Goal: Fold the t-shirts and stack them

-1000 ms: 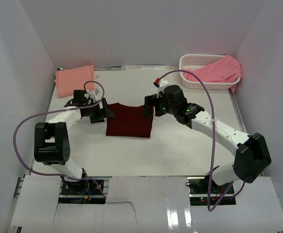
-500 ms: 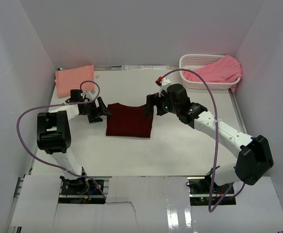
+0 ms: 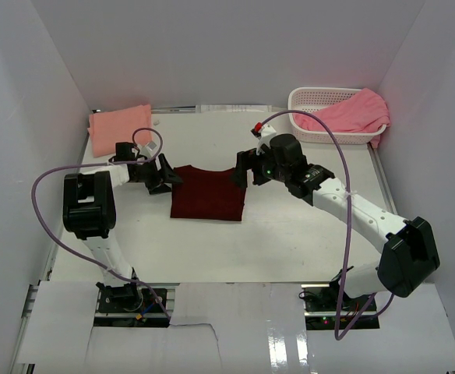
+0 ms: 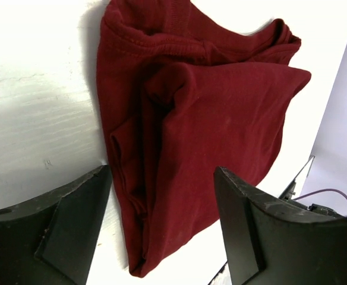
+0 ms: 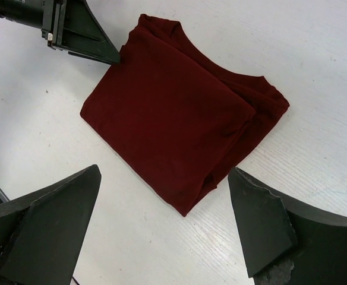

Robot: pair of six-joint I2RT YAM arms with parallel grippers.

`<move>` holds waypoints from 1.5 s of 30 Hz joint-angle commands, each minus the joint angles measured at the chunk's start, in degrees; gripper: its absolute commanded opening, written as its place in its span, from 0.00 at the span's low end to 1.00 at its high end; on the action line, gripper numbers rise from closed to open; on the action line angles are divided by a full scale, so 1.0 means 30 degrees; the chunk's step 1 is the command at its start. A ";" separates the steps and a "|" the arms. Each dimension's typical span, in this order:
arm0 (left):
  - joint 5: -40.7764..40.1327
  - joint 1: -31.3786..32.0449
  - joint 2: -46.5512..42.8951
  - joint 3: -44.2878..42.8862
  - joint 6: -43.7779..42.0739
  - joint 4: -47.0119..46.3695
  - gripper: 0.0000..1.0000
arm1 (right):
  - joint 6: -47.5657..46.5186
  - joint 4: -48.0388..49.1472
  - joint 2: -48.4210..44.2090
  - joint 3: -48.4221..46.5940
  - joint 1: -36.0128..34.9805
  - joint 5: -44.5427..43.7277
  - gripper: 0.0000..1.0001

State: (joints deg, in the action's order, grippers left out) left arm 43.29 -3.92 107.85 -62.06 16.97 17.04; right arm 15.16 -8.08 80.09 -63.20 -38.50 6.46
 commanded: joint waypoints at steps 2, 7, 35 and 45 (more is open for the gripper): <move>-0.1186 0.0399 0.1021 -0.0113 -0.0589 0.0297 0.80 | 0.0015 0.0114 -0.0097 -0.0203 0.0148 0.0454 0.94; -0.1392 0.0574 0.1607 -0.0493 -0.0677 0.0765 0.71 | 0.0162 0.0143 -0.0155 -0.0086 0.0148 0.0455 0.94; -0.6198 0.0986 0.3127 -0.7871 0.0142 0.2730 0.00 | 0.0338 0.0056 -0.1004 0.0558 0.0295 0.0747 0.94; -0.3649 0.1659 0.8222 -1.5811 0.1929 0.1997 0.00 | 0.0659 -0.0179 -0.1620 0.0968 0.0295 0.0806 0.94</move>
State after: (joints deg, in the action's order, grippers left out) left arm 29.08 -0.45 130.32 -104.18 20.51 24.32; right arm 16.34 -9.37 77.80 -60.93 -37.87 8.08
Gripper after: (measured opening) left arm 0.026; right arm 0.939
